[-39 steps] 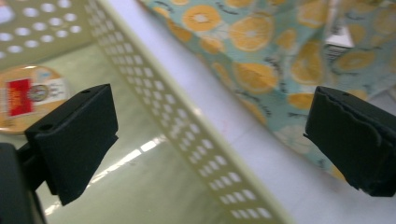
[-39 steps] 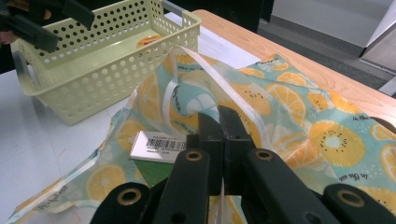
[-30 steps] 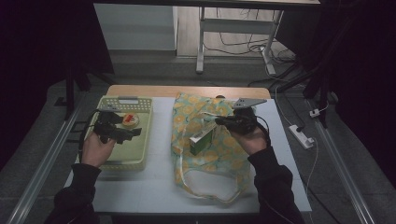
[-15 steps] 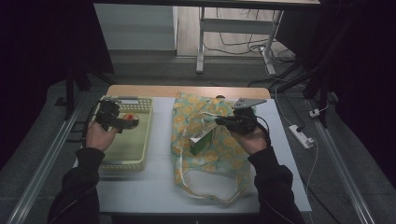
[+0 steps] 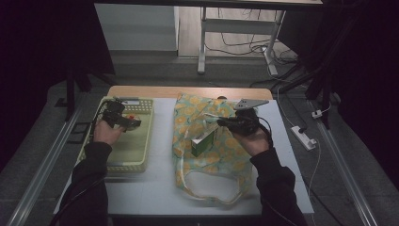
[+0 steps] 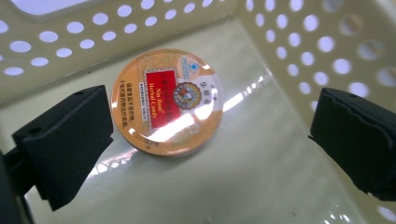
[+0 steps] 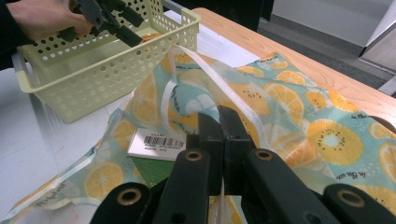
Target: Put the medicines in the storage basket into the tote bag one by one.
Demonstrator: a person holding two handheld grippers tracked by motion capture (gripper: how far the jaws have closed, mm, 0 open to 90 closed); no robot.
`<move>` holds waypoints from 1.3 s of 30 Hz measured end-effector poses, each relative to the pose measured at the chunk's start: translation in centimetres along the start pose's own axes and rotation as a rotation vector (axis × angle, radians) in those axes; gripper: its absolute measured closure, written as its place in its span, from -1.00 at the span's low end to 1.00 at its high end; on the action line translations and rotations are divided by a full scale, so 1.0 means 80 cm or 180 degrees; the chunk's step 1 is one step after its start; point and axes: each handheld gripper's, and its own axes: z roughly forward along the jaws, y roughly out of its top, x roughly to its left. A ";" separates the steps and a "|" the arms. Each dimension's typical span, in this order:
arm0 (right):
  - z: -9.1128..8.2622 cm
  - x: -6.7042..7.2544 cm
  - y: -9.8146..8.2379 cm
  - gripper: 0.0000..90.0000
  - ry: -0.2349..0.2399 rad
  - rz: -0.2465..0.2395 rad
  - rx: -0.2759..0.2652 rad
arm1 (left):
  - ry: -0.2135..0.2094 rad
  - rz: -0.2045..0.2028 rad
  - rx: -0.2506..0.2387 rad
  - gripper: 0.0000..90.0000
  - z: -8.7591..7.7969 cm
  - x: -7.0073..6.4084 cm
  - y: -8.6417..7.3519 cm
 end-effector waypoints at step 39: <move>0.000 0.000 0.000 0.99 0.0010 -0.0014 0.0006 | 0.0323 -0.0267 0.0475 -0.55 0.037 0.014 0.009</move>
